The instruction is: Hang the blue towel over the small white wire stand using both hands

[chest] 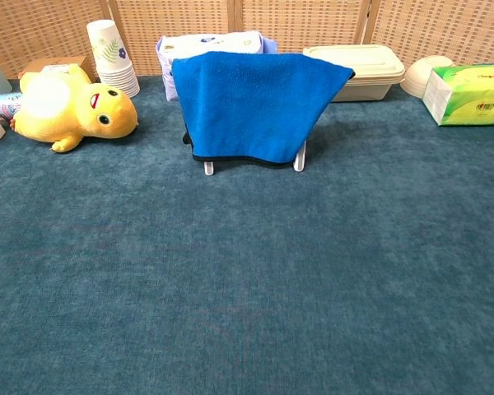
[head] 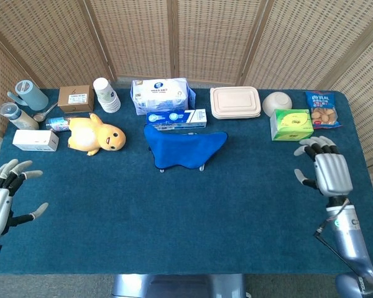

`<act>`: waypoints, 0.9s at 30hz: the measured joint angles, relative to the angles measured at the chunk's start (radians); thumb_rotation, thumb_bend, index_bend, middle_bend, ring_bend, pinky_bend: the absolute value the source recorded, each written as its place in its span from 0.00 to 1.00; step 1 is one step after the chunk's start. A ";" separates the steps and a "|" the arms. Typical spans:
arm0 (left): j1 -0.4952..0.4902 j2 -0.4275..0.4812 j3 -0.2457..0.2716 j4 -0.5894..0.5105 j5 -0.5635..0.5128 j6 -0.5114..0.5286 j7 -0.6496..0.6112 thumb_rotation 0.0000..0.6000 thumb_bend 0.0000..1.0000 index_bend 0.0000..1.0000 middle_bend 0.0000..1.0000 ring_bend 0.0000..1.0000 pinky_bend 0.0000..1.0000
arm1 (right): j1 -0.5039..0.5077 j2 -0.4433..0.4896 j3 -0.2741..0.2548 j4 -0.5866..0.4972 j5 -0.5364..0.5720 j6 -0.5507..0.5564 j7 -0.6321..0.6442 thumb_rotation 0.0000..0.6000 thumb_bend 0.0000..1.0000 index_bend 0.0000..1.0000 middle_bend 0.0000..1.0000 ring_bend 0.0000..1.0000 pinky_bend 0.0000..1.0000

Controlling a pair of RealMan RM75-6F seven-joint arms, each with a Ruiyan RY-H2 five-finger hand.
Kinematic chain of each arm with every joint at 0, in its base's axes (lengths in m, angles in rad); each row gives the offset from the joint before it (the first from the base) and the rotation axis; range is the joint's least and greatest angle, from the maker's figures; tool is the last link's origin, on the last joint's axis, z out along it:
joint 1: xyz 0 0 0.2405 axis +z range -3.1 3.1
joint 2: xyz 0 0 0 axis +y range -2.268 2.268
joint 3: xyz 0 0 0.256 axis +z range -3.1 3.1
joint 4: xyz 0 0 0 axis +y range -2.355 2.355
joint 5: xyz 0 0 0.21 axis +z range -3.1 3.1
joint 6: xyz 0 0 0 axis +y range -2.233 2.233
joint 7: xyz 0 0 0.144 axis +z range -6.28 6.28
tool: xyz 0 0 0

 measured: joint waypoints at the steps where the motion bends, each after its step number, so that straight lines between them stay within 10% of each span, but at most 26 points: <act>1: 0.005 0.000 0.004 -0.001 0.005 0.003 0.011 1.00 0.31 0.30 0.18 0.02 0.00 | -0.009 0.004 -0.002 -0.007 0.000 0.007 -0.006 1.00 0.27 0.43 0.30 0.21 0.18; 27: 0.163 -0.038 0.094 -0.016 0.065 0.077 0.253 1.00 0.31 0.31 0.20 0.06 0.00 | -0.198 0.047 -0.071 -0.210 -0.016 0.137 -0.190 1.00 0.28 0.46 0.31 0.22 0.19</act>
